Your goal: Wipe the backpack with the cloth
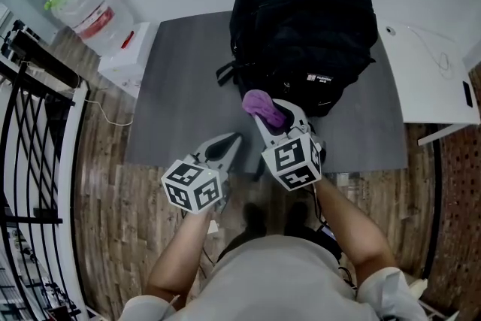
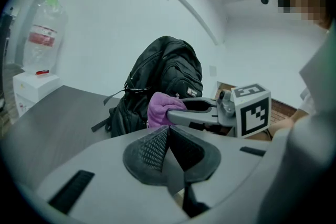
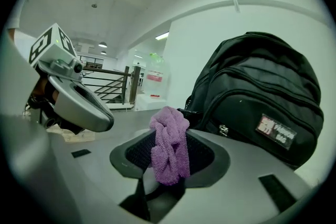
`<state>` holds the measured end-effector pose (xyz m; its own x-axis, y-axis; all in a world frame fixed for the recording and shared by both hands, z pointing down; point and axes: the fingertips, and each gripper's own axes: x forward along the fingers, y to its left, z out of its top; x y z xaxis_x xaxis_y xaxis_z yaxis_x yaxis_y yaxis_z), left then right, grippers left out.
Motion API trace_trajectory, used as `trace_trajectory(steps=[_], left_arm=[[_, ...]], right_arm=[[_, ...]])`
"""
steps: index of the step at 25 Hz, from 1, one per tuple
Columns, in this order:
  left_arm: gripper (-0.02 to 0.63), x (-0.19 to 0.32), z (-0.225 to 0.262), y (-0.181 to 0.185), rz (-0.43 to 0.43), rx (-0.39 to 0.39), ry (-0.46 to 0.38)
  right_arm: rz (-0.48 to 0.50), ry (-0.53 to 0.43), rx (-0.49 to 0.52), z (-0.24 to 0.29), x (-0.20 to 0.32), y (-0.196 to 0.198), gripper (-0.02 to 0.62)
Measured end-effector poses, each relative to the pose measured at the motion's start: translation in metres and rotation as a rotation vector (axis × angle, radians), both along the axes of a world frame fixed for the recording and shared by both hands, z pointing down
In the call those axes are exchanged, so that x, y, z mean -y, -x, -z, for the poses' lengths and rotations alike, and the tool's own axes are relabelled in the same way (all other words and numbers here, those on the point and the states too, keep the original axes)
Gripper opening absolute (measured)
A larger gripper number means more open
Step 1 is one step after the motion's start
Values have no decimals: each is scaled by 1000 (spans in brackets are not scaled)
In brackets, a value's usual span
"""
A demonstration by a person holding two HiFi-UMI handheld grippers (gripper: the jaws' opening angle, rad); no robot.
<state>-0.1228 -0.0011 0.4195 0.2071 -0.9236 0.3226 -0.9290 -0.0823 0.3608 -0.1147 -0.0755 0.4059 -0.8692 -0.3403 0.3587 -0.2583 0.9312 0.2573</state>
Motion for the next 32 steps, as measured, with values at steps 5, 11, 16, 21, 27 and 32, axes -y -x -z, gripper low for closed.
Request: trace_trajectory(steps=[5, 11, 16, 21, 27, 32], left_arm=[[6, -7, -4, 6, 18, 4, 18], [6, -3, -9, 2, 10, 8, 35], [6, 7, -11, -9, -15, 5, 43], [6, 16, -9, -20, -40, 8, 43], [6, 22, -11, -27, -49, 9, 48], [6, 26, -11, -34, -57, 7, 50]], right_arm=[[17, 8, -61, -35, 4, 21, 164], [-56, -16, -134, -76, 39, 10, 162], [-52, -76, -141, -82, 42, 3, 160], [-37, -126, -160, -86, 41, -4, 160], [-19, -173, -186, -93, 41, -13, 160], [-32, -181, -206, -98, 46, -27, 160]])
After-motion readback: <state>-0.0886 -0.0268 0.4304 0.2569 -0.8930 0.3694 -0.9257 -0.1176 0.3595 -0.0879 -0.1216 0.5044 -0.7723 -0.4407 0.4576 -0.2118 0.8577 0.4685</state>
